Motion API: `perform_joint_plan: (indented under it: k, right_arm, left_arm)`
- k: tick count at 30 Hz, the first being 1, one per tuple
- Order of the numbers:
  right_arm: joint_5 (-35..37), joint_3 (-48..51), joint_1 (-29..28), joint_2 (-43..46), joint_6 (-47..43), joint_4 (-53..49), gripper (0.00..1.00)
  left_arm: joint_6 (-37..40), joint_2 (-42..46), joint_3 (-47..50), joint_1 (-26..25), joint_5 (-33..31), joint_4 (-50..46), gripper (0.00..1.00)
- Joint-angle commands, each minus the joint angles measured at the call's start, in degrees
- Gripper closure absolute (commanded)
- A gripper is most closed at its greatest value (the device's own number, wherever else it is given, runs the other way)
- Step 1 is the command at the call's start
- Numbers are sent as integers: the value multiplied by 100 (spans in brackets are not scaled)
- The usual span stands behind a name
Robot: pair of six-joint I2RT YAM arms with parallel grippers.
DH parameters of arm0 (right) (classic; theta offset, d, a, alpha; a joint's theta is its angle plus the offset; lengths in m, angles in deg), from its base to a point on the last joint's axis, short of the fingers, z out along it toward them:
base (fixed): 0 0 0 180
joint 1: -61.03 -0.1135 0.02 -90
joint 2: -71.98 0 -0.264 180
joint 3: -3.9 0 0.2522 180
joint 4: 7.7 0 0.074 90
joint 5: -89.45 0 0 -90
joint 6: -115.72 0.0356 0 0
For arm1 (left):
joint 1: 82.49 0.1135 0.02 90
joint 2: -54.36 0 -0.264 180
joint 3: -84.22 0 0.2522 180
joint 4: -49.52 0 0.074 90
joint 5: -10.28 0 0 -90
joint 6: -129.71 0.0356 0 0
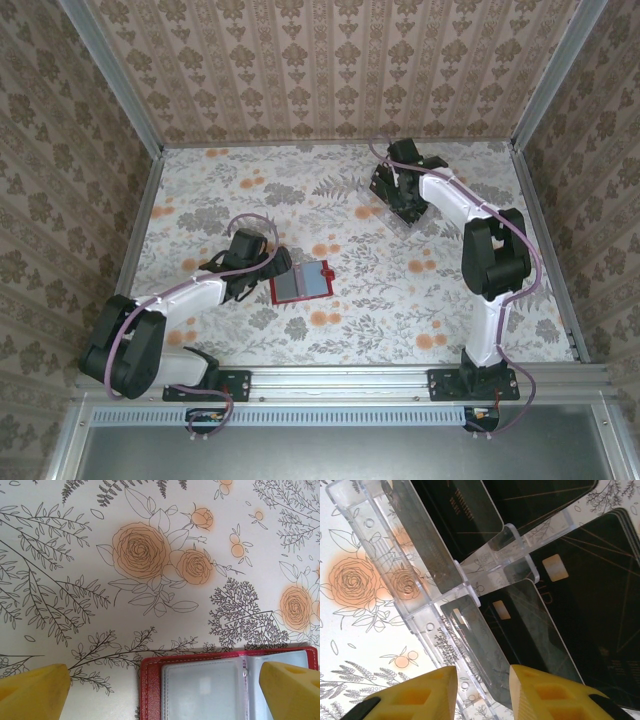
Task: Put the credit cards into the card holder
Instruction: Pick up the credit card from the storage box.
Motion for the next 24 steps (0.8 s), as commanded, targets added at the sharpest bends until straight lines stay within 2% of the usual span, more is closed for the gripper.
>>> perform_joint_plan:
  k: [1,8,19,24]
  right_arm:
    - [346,-96,-40,91,-163,-116,64]
    - [606,-102,-42,-90,-256,-126,64]
    - [364,-83,-116,-231,-274,-187,65]
    - [349,-78,-178,-216,-269,-196,69]
  left_arm:
    - [-41,-2,87,30,39,82,0]
    - [-40,-2,113,30,42,103,0]
    - [-59,-15,123,27,41,145,0]
    - [-59,-13,131,30,43,149,0]
